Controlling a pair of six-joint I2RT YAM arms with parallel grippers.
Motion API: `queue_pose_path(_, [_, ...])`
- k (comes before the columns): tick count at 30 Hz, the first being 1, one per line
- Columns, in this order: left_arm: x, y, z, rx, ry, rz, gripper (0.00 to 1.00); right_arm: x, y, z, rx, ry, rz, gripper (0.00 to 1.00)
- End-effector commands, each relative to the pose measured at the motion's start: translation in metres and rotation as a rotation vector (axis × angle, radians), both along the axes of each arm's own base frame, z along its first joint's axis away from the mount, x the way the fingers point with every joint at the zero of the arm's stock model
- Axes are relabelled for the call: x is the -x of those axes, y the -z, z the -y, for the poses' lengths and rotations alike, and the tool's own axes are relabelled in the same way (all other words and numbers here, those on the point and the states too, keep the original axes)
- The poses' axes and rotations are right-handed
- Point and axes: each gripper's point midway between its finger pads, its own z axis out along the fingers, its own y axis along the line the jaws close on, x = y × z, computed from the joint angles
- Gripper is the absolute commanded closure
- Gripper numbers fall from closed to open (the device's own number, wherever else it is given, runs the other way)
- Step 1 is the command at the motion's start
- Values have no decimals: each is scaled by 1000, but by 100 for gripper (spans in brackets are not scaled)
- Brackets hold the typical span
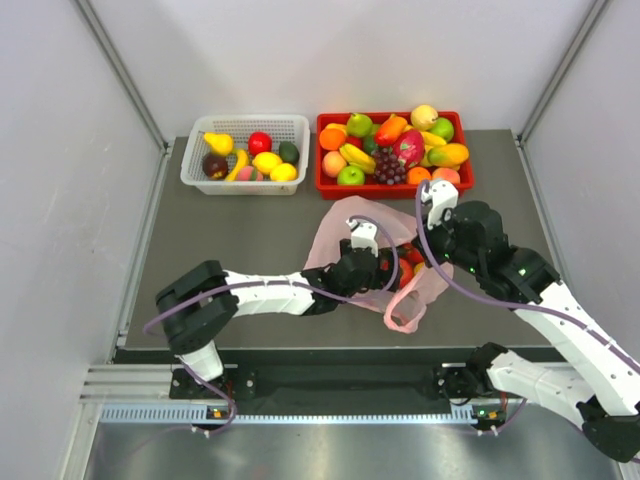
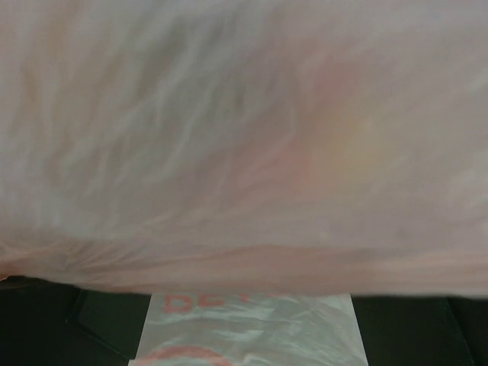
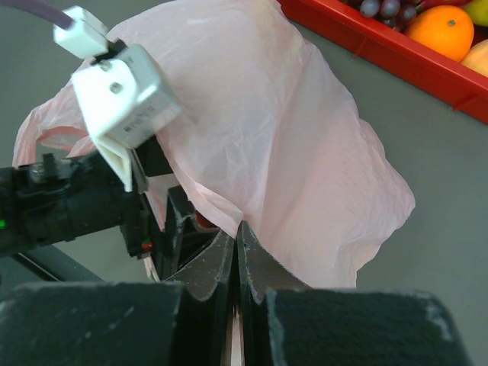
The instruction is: Untie the knot of the plastic bag and take out the fruit
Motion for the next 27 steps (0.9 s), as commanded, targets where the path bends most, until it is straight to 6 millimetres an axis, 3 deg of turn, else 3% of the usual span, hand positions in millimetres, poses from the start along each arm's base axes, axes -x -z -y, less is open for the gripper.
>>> queue_pose_path(1, [-9, -15, 21, 44, 50, 79, 1, 2, -4, -2, -20, 5, 11, 100])
queue_pose_path(2, [-9, -7, 25, 37, 71, 74, 1, 2, -3, -2, -19, 3, 8, 100])
queue_pose_path(7, [-6, -6, 44, 91, 149, 103, 1, 0, 2, -3, -9, 9, -1, 100])
queue_pose_path(18, [-24, 42, 65, -31, 168, 128, 2, -3, 8, -5, -7, 13, -13, 100])
queue_pose_path(21, [-27, 50, 64, -43, 178, 134, 27, -2, 7, -5, -16, 16, -9, 100])
queue_pose_path(23, [-27, 49, 64, -28, 192, 139, 62, -3, 7, -4, -18, 26, -6, 100])
queue_pose_path(25, [-24, 44, 60, -17, 198, 147, 83, -4, 7, -3, -29, 37, -5, 100])
queue_pose_path(26, [-24, 41, 58, -13, 193, 152, 100, -4, 6, -3, -32, 45, -1, 100])
queue_pose_path(27, [-21, 43, 53, -15, 194, 148, 100, -5, 6, -3, -37, 51, 2, 100])
